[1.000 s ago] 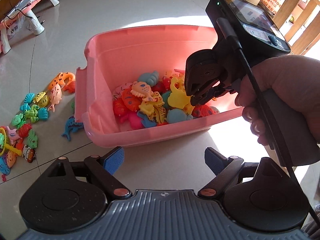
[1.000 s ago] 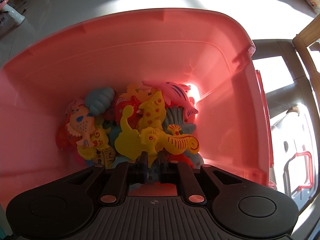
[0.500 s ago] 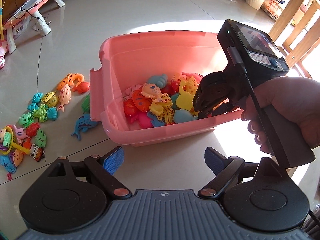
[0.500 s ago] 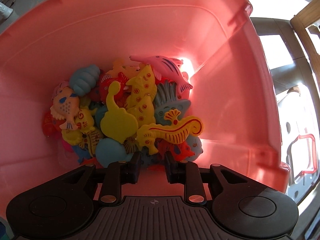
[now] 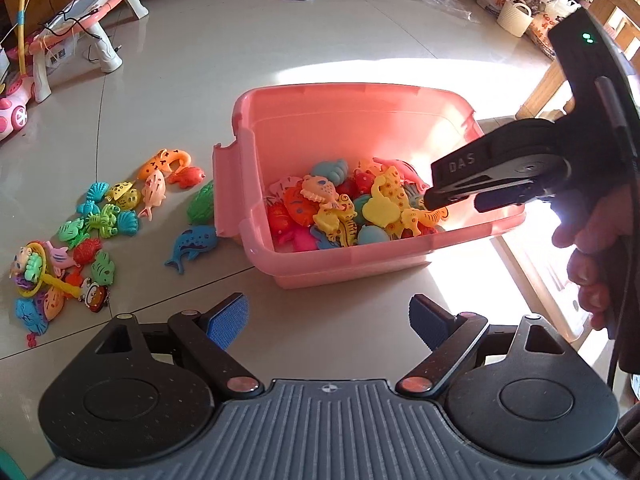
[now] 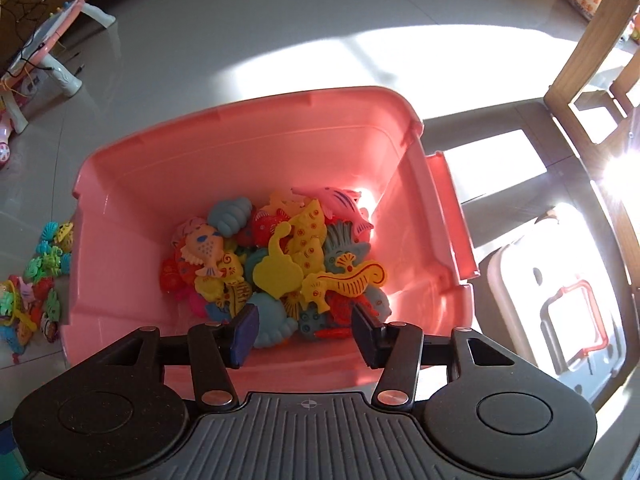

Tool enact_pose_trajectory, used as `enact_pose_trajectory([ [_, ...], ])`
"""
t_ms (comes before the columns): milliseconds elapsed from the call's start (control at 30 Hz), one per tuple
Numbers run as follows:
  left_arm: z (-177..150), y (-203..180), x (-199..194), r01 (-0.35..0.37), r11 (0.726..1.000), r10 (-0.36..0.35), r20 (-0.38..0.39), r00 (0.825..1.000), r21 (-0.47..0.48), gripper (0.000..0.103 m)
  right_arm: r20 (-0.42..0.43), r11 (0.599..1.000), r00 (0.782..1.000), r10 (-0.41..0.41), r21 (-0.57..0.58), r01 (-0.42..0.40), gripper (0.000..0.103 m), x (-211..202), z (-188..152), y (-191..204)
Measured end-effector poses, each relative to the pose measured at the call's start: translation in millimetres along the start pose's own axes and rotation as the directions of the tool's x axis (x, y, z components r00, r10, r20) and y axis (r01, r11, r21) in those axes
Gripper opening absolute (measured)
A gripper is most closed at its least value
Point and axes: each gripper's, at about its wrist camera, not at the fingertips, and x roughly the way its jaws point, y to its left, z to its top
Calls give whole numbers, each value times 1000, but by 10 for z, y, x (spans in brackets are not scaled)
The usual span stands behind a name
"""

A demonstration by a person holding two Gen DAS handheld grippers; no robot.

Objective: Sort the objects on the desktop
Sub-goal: 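Withdraw the right gripper from the pink bin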

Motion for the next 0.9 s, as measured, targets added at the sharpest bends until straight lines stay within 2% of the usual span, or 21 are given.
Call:
enact_pose_trajectory([
  [200,-45,114,-111,2,999,-1,13,1000,-34,90,74,1000,997,-6,8,5,50,-448,-234,-160],
  [400,-109,236,-250,-2,998,5,48,999,-59,90,87,999,995,-50,18,49,50,-452,-358,-372],
  [600,-133,396,-288,5,992,2,56,998,-127,90,90,992,992,-89,99,80,50,-496,-497,-569],
  [833,-166,546,-303,-7,990,17,68,998,-138,90,107,992,992,-74,108,62,50,-490,-560,-520],
  [900,-185,644,-286,-3,986,14,63,998,-165,90,107,992,992,-69,109,57,50,-476,-579,-502],
])
